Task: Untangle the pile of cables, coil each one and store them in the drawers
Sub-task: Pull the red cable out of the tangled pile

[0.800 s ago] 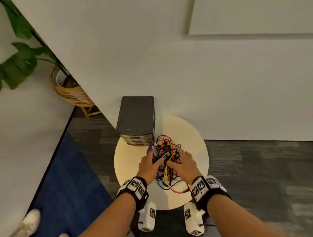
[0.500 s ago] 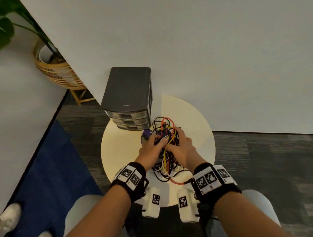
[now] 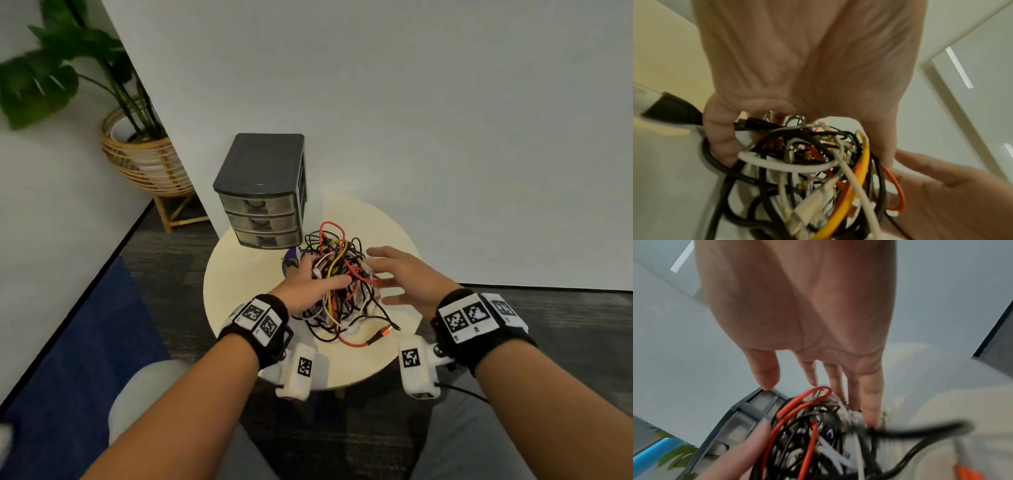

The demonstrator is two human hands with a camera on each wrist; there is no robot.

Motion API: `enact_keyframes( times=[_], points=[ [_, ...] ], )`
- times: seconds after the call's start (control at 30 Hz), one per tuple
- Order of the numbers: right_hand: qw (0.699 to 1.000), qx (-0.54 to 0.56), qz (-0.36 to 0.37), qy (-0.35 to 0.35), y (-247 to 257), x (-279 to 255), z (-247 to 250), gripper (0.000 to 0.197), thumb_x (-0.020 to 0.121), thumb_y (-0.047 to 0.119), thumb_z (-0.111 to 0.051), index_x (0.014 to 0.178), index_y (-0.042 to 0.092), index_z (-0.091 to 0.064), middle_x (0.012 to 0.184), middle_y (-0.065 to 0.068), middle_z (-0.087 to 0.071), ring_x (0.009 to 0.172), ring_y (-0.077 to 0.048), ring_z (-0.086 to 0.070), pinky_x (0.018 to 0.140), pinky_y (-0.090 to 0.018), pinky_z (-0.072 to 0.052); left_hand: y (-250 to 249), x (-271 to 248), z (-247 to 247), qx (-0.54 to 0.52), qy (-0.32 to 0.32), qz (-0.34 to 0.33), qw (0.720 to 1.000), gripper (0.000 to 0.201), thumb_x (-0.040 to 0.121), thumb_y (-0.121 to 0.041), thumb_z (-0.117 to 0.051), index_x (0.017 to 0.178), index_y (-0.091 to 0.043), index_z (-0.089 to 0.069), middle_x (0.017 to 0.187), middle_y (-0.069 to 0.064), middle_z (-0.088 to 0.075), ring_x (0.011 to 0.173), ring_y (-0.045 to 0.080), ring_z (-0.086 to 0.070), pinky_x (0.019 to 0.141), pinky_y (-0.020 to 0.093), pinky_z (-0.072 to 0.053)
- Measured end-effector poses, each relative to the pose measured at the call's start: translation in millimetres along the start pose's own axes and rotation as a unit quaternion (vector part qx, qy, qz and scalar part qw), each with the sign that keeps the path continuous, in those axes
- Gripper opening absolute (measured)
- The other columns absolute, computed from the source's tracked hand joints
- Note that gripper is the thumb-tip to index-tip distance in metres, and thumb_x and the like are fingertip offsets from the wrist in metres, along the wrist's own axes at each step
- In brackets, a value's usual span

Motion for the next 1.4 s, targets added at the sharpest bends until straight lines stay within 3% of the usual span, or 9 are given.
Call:
enact_keyframes(
  times=[0.27,0.4,0.5,0.63,0.73,0.87,1.13,1.23,1.4],
  points=[
    [0.934,-0.155,0.281,-0.156,28.5,-33.1,9.0,0.015,0.091,0.013,-0.069,0.097,0.027,-0.072,0.092,0.007,-0.068,0.079,-0.005,-0.062,0.069,-0.016,-0.045,7.7,-11.0,2.0,-0.010,-0.019,0.015,1.000,0.112,0.050,-0.083,-0.078,0.146,-0.043,-0.038,0.143,-0.001,-0.054,0.127,0.024,-0.055,0.108,0.053,-0.045],
    [0.887,-0.274,0.360,-0.095,44.9,-29.9,-22.6,0.012,0.089,0.014,-0.073,0.093,0.025,-0.076,0.089,0.010,-0.065,0.083,-0.007,-0.059,0.078,-0.025,-0.048,1.4,-27.3,3.3,-0.093,-0.004,0.011,0.996,0.060,0.085,-0.049,-0.072,0.140,-0.037,-0.050,0.129,0.000,-0.065,0.115,0.020,-0.061,0.099,0.046,-0.050],
    [0.849,-0.367,0.376,-0.051,45.8,-24.0,-49.5,0.019,0.085,0.009,-0.074,0.098,0.023,-0.077,0.087,0.013,-0.054,0.078,-0.003,-0.051,0.072,-0.016,-0.038,3.9,-32.3,5.6,-0.113,-0.012,0.006,0.993,0.035,0.097,-0.033,-0.062,0.132,-0.037,-0.056,0.120,-0.002,-0.067,0.109,0.016,-0.061,0.093,0.044,-0.049],
    [0.828,-0.433,0.351,-0.066,42.8,-17.2,-58.0,0.020,0.087,0.011,-0.071,0.104,0.023,-0.072,0.098,0.007,-0.052,0.087,-0.013,-0.052,0.076,-0.023,-0.039,8.7,-35.1,7.9,-0.113,-0.022,0.012,0.993,0.035,0.095,-0.035,-0.063,0.130,-0.037,-0.059,0.128,0.002,-0.067,0.118,0.025,-0.061,0.103,0.053,-0.049],
    [0.815,-0.468,0.334,-0.067,42.6,-13.5,-61.9,0.018,0.088,0.008,-0.069,0.101,0.019,-0.069,0.098,0.005,-0.050,0.090,-0.017,-0.052,0.076,-0.026,-0.038,6.9,-32.3,12.6,-0.053,-0.086,0.014,0.995,0.071,0.089,-0.052,-0.064,0.152,-0.038,-0.033,0.146,0.004,-0.041,0.131,0.030,-0.044,0.103,0.047,-0.044],
    [0.816,-0.448,0.360,-0.064,48.8,-11.9,-56.1,0.014,0.082,0.001,-0.069,0.087,0.014,-0.068,0.089,0.003,-0.052,0.081,-0.019,-0.053,0.070,-0.028,-0.036,-22.9,-47.1,27.8,0.050,-0.225,-0.089,0.969,0.060,0.088,-0.046,-0.068,0.139,-0.041,-0.036,0.131,0.004,-0.035,0.123,0.027,-0.033,0.093,0.035,-0.031],
    [0.861,-0.328,0.375,-0.103,49.9,-7.0,-32.8,0.014,0.085,0.016,-0.076,0.090,0.024,-0.066,0.091,0.006,-0.067,0.078,-0.015,-0.064,0.075,-0.035,-0.055,-30.6,-51.2,8.6,0.089,-0.148,-0.204,0.964,0.030,0.086,-0.015,-0.069,0.108,-0.029,-0.056,0.093,0.006,-0.061,0.079,0.020,-0.057,0.067,0.029,-0.043],
    [0.881,-0.258,0.371,-0.141,48.9,-5.5,-23.2,0.015,0.084,0.022,-0.080,0.084,0.022,-0.065,0.091,0.006,-0.064,0.075,-0.011,-0.063,0.069,-0.022,-0.051,-30.7,-54.1,18.4,0.066,-0.178,-0.200,0.961,0.029,0.087,-0.008,-0.069,0.110,-0.024,-0.059,0.085,0.002,-0.063,0.073,0.015,-0.061,0.068,0.028,-0.051],
    [0.864,-0.309,0.392,-0.068,49.1,-2.9,-34.8,0.009,0.083,0.017,-0.080,0.089,0.024,-0.078,0.094,0.004,-0.064,0.082,-0.011,-0.061,0.076,-0.028,-0.051,-31.2,-53.2,21.6,0.057,-0.174,-0.201,0.962,0.027,0.090,-0.008,-0.064,0.107,-0.028,-0.058,0.088,0.010,-0.066,0.080,0.025,-0.065,0.077,0.043,-0.057]
  ],
)
Point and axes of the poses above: each hand's wrist, its own x-axis towards the middle knuckle, its own z-axis out of the back of the hand, y = z × x, the point moved 7 cm from there along x, towards the middle knuckle
